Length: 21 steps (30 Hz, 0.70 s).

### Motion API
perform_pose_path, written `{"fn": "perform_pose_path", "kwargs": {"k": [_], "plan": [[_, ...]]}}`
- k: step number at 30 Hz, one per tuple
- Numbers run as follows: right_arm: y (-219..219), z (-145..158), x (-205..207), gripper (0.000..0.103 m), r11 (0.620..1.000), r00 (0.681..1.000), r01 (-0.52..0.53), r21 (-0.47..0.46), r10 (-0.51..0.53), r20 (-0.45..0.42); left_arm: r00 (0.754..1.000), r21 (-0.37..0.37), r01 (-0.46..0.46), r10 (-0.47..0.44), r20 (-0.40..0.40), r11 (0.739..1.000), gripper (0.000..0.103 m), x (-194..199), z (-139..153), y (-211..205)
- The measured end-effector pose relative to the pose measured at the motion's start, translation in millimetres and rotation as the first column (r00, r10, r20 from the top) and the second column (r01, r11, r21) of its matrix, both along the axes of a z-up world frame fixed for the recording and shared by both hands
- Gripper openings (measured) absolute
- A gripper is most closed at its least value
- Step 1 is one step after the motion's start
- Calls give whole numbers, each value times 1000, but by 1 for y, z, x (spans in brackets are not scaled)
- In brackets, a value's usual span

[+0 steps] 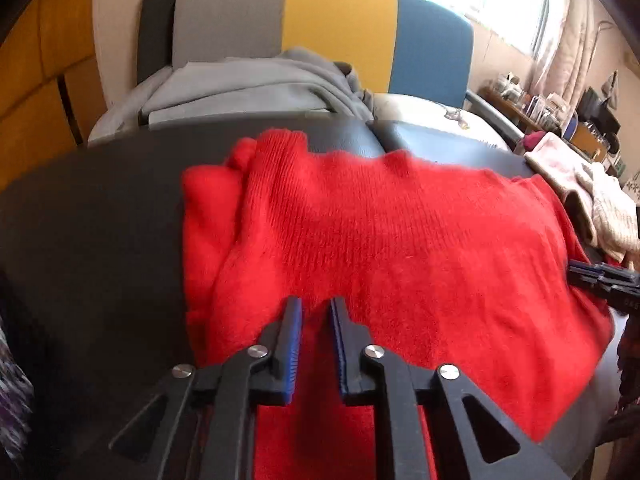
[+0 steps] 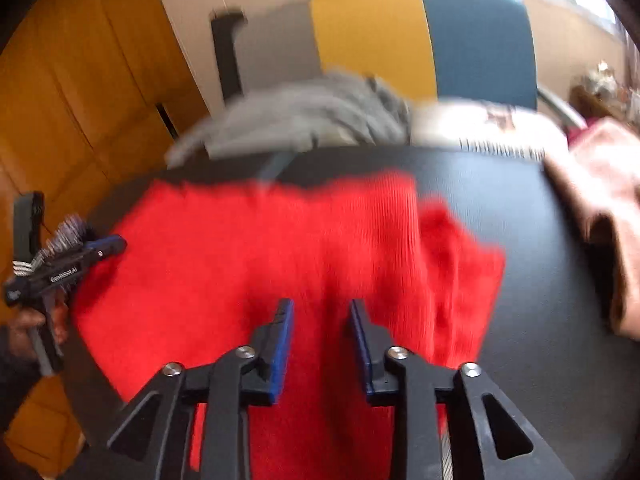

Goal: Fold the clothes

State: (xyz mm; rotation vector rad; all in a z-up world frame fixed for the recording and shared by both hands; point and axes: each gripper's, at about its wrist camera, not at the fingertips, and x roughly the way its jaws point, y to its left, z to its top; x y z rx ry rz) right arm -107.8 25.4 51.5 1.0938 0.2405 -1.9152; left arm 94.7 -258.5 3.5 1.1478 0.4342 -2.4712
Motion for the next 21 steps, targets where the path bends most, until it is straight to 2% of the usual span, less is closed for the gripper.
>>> {"fn": "perform_pose_path", "kwargs": {"k": [2,3,6,9,11,12,13,17,21], "plan": [[11,0,5,30,1000,999,-4,-27,5,33,999,36,-13,12,41,999,5,13,-1,2],[16,0,7,30,999,999,-6,-40,8,50,998,40,-18,15,68,999,5,20,-2,5],[32,-1,14,30,997,995,-10,-80,18,99,996,-6,-16,16,91,1000,4,41,-2,14],[53,3,21,31,989,989,-4,-145,25,147,996,-1,-60,60,69,998,5,47,15,11],[84,16,26,43,964,983,3,-267,46,178,998,-13,-59,59,18,998,15,43,34,20],[101,19,29,59,950,979,5,-313,59,195,1000,-11,-17,17,14,1000,17,30,35,31],[117,18,30,69,941,976,9,-339,65,207,1000,-9,25,-25,10,1000,18,17,37,43],[157,-3,33,69,942,961,14,-336,80,266,981,-2,191,-191,-8,982,19,-36,42,91],[163,-22,36,69,935,942,-29,-353,144,304,935,2,353,-352,-26,936,19,-89,48,138]]}}
